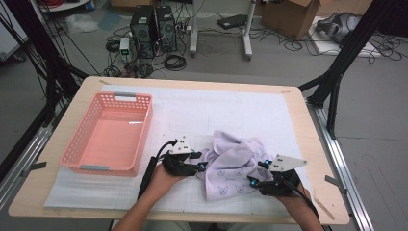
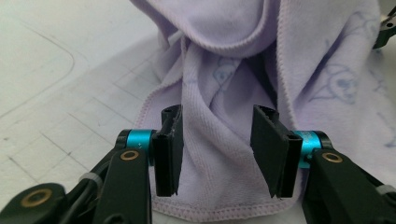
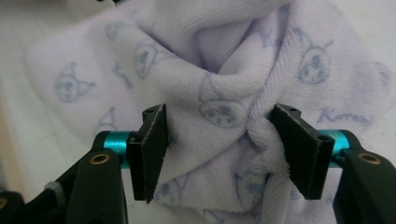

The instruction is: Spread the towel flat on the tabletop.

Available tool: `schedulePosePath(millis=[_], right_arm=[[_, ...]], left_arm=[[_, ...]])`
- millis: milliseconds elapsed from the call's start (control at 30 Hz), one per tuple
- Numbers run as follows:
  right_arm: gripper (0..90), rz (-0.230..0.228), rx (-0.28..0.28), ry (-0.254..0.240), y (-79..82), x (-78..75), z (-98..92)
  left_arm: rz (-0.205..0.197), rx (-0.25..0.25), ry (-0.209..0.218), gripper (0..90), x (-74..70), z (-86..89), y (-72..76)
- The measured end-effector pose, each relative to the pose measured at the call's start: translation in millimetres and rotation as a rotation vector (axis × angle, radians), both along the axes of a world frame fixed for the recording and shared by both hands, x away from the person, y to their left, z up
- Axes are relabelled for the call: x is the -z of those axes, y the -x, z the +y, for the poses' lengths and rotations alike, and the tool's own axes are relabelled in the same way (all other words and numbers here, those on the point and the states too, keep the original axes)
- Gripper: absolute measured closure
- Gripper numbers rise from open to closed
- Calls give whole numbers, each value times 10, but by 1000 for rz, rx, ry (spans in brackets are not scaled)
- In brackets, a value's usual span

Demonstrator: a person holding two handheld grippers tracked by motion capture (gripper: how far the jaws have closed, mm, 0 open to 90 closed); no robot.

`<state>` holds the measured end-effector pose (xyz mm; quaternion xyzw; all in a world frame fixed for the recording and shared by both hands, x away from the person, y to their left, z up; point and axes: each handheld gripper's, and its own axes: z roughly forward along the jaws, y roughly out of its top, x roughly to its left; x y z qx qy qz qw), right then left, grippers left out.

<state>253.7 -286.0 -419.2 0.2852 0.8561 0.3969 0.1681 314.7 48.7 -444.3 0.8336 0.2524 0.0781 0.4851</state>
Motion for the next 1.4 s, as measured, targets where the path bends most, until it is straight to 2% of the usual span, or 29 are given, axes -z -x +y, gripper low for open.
schedulePosePath(millis=[33,100,167,200,233,300,400,467,533,567,600,633,667,700,733,800,867,900,933,967,1000,1067,1100,1133,1167,1200,1233,1300,1400], right_arm=[[374,4,-4,16,-25,18,26],[590,24,-22,79,-100,45,87],[693,41,-31,63,-133,7,79],[710,41,-35,30,-149,-33,59],[716,39,-29,3,-162,-67,37],[718,18,0,-50,-197,-127,-5],[718,-7,44,-64,-238,-181,-43],[718,-67,152,-17,-283,-249,-98],[734,-101,224,29,-306,-286,-153],[734,-101,224,29,-306,-286,-153],[754,-134,286,55,-312,-314,-221],[765,-150,320,67,-309,-328,-251],[765,-150,320,67,-309,-328,-251],[766,-177,375,89,-285,-351,-303],[766,-177,375,89,-285,-351,-303],[767,-162,403,72,-241,-361,-410],[769,-166,417,82,-217,-367,-445],[772,-178,477,80,-171,-387,-545],[772,-178,477,80,-171,-387,-545],[772,-183,538,72,-149,-401,-668],[769,-169,564,72,-149,-401,-723],[712,-113,568,72,-169,-388,-802],[643,-109,561,56,-161,-391,-821],[643,-109,561,56,-161,-391,-821],[571,-146,544,2,-104,-440,-823],[571,-146,544,2,-104,-440,-823],[537,-192,512,-4,-37,-520,-765],[528,-229,460,-23,21,-613,-676],[512,-258,423,-9,65,-709,-568]], left_arm=[[5,1,-11,538,13,-14,-11],[14,1,-28,546,38,-42,-26],[17,5,-64,588,59,-88,-25],[17,5,-64,623,59,-88,-25],[18,17,-99,681,61,-113,-22],[13,4,-105,789,60,-125,-14],[19,-15,-111,831,51,-109,-17],[-3,-49,-133,841,25,-74,-10],[-19,-117,-106,844,-34,40,-22],[-19,-117,-106,844,-34,40,-22],[-36,-149,-85,845,-76,92,-28],[-36,-149,-85,846,-76,92,-28],[-48,-170,-89,846,-97,103,-32],[-69,-214,-83,846,-136,140,-62],[-69,-214,-83,846,-136,140,-62],[-95,-298,-48,846,-182,206,-135],[-96,-316,-43,846,-199,228,-165],[-96,-337,-29,846,-216,246,-191],[-95,-349,-28,846,-234,258,-216],[-97,-359,-30,847,-249,267,-239],[-96,-364,-36,847,-262,269,-263],[-99,-369,-38,846,-275,272,-301],[-94,-363,-38,846,-279,272,-315],[-90,-361,-37,846,-277,270,-321],[-83,-358,-39,846,-272,270,-320],[-83,-358,-39,846,-272,270,-320],[-82,-345,-42,845,-276,276,-316],[-86,-334,-32,845,-288,279,-303],[-91,-319,-8,842,-282,274,-291]])
